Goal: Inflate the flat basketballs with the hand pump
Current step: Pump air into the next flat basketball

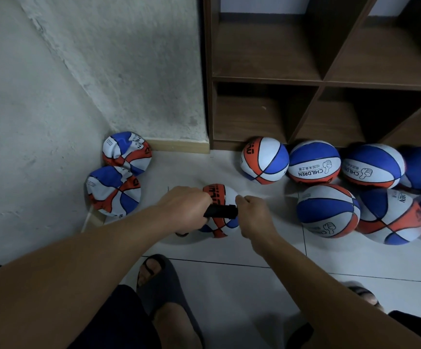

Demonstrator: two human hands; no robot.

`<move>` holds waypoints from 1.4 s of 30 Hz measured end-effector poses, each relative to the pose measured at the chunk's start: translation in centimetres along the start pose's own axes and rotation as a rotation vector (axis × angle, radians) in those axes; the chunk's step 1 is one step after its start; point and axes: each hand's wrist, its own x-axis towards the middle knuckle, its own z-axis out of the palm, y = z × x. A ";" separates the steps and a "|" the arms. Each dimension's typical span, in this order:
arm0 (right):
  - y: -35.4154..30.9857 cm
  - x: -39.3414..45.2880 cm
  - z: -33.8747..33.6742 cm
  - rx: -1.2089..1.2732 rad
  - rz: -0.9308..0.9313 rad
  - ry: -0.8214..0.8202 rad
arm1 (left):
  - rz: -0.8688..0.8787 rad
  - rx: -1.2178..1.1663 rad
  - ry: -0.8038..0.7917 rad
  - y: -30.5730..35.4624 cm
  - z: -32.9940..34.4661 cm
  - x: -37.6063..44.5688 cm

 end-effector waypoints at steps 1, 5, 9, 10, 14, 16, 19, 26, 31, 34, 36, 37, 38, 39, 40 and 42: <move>0.0 0.2 -0.1 -0.009 0.009 -0.010 | -0.001 -0.006 -0.004 0.0 -0.1 0.0; 0.3 1.5 -1.9 -0.105 0.042 -0.060 | -0.015 -0.042 -0.020 0.0 0.0 0.0; 0.1 3.2 -6.5 -0.044 0.068 0.058 | -0.109 -0.046 -0.001 -1.9 -0.4 0.0; 0.0 3.6 -7.5 -0.003 0.095 0.074 | -0.125 -0.040 0.003 -2.3 -0.5 0.0; 0.0 3.4 -8.0 0.012 0.058 0.075 | -0.106 -0.027 0.015 -1.6 -0.5 0.1; -0.2 2.7 -6.5 0.016 0.028 0.072 | -0.096 -0.021 0.036 -0.8 -0.5 0.2; -0.7 1.6 -3.7 -0.039 -0.035 0.032 | -0.091 -0.043 0.055 -0.1 -0.6 0.4; -1.4 -0.1 -0.8 -0.003 -0.069 -0.030 | -0.052 -0.011 0.057 0.3 -0.3 0.3; -1.3 0.5 -0.6 -0.037 -0.053 -0.024 | -0.039 -0.015 0.079 0.0 -0.4 0.6; -1.0 1.0 -0.6 -0.056 -0.030 -0.030 | -0.033 -0.033 0.069 0.1 -0.5 0.5; -1.0 1.2 -0.9 -0.069 -0.029 -0.048 | -0.036 -0.061 0.065 0.0 -0.4 0.4; -1.1 1.3 -1.2 -0.075 -0.035 -0.053 | -0.040 -0.071 0.064 -0.1 -0.4 0.4; -1.0 1.5 -1.8 -0.081 -0.038 -0.054 | -0.047 -0.077 0.063 -0.2 -0.3 0.4; -1.0 1.8 -2.5 -0.082 -0.032 -0.047 | -0.058 -0.077 0.060 -0.4 -0.2 0.4; -0.8 2.3 -3.4 -0.079 -0.013 -0.030 | -0.071 -0.071 0.057 -0.7 -0.2 0.4; -0.6 3.3 -5.4 -0.060 0.042 0.028 | -0.104 -0.050 0.054 -1.7 -0.3 0.2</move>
